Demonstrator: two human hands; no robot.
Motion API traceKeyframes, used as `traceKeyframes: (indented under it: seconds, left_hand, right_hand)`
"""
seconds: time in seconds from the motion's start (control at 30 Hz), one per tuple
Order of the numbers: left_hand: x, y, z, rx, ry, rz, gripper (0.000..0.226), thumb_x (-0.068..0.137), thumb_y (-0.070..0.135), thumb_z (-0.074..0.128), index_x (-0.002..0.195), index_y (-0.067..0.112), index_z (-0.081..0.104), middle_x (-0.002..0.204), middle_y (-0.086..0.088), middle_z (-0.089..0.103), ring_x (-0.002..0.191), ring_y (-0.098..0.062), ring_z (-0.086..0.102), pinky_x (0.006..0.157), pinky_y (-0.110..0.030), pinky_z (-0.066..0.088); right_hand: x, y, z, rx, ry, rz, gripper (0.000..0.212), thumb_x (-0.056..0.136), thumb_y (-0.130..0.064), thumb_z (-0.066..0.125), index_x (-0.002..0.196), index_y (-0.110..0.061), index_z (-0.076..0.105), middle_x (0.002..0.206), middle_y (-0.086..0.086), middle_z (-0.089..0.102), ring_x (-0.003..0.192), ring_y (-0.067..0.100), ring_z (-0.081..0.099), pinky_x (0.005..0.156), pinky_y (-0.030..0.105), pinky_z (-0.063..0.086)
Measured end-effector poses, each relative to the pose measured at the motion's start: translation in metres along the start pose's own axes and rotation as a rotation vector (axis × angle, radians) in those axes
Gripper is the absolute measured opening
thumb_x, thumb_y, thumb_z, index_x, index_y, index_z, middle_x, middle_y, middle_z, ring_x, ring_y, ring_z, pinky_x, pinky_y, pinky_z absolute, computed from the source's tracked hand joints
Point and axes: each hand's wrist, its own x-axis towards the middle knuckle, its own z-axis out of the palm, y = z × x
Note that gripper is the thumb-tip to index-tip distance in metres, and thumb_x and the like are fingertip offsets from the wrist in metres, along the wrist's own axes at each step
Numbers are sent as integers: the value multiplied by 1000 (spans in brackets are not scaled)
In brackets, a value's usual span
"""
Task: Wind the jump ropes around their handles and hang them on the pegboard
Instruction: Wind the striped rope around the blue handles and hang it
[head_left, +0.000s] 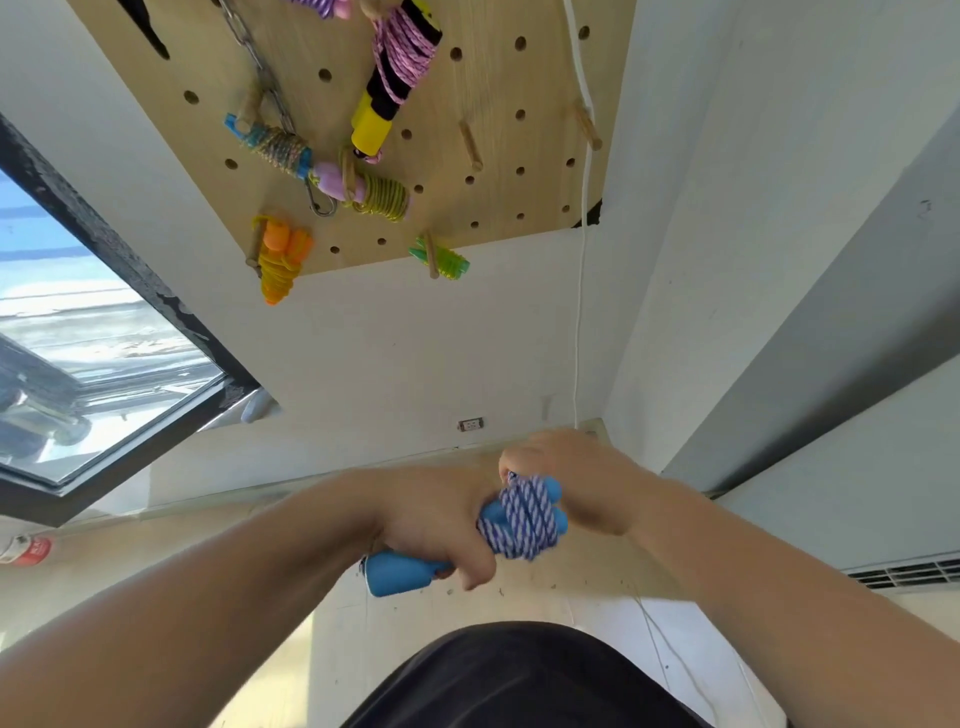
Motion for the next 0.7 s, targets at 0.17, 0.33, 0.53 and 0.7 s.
traceKeyframes:
  seconds: [0.17, 0.33, 0.53, 0.7]
  left_hand:
    - [28, -19, 8, 323, 60, -193, 24, 73, 20, 72, 92, 6, 65, 78, -7, 66, 62, -17, 59, 63, -30, 51]
    - [43, -41, -4, 283, 235, -267, 16, 70, 17, 71, 80, 17, 59, 73, 1, 60, 62, -17, 57, 61, -28, 49]
    - [51, -56, -23, -73, 476, -261, 17, 68, 2, 68, 61, 12, 56, 58, -3, 55, 51, -17, 51, 59, -27, 45]
    - [37, -46, -32, -510, 556, -147, 22, 53, 3, 64, 72, 5, 53, 56, -11, 52, 50, -23, 51, 58, -30, 45]
  right_hand:
    - [29, -11, -27, -118, -192, -39, 11, 96, -13, 44, 88, -15, 51, 77, -1, 48, 79, 21, 43, 76, 39, 39]
    - [37, -33, -33, -76, -178, 15, 19, 98, -17, 44, 80, -20, 39, 77, 1, 48, 78, 27, 52, 71, 41, 44]
    - [24, -56, -32, -88, 59, 59, 21, 102, -24, 44, 82, -19, 39, 73, -1, 48, 68, 25, 45, 57, 36, 25]
    - [14, -43, -19, 100, 420, 51, 13, 95, -21, 58, 102, -18, 68, 85, -1, 60, 70, 23, 60, 58, 39, 49]
